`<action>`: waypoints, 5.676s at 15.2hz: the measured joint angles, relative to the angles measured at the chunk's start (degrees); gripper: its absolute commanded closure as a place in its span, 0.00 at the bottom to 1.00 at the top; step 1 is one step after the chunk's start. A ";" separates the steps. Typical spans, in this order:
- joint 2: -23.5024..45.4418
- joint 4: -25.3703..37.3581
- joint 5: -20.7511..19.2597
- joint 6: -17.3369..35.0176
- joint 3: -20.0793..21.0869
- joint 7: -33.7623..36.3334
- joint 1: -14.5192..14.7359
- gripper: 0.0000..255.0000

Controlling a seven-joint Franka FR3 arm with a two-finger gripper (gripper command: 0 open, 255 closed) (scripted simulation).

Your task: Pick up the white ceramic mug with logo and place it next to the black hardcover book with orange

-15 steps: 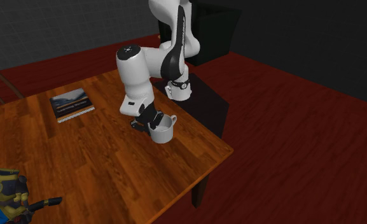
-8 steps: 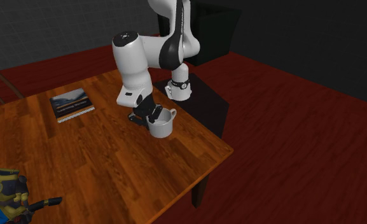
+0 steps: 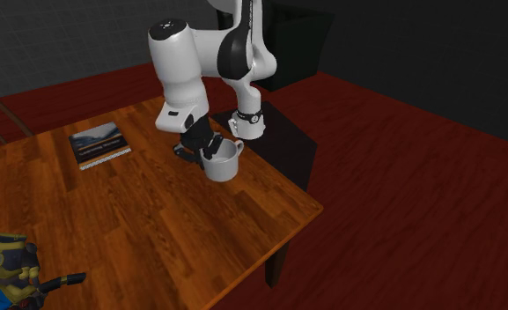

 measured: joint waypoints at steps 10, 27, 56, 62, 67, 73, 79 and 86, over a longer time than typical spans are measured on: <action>-2.81 5.25 -1.98 -7.42 0.43 1.67 0.16 1.00; -26.37 -10.11 -18.27 -11.51 -3.07 -4.31 -11.01 1.00; -40.96 -10.08 -37.06 -17.70 -21.65 -30.82 -27.32 1.00; -40.55 -13.44 -38.79 -13.37 -24.64 -30.38 -26.94 1.00; -39.67 -15.76 -40.19 -9.54 -27.71 -30.01 -25.98 1.00; -38.33 -18.20 -41.91 -4.86 -31.87 -29.54 -24.32 1.00; -37.26 -19.89 -43.33 -1.30 -35.32 -29.21 -22.86 1.00; -37.17 -19.86 -43.36 -1.14 -35.56 -29.22 -22.68 0.00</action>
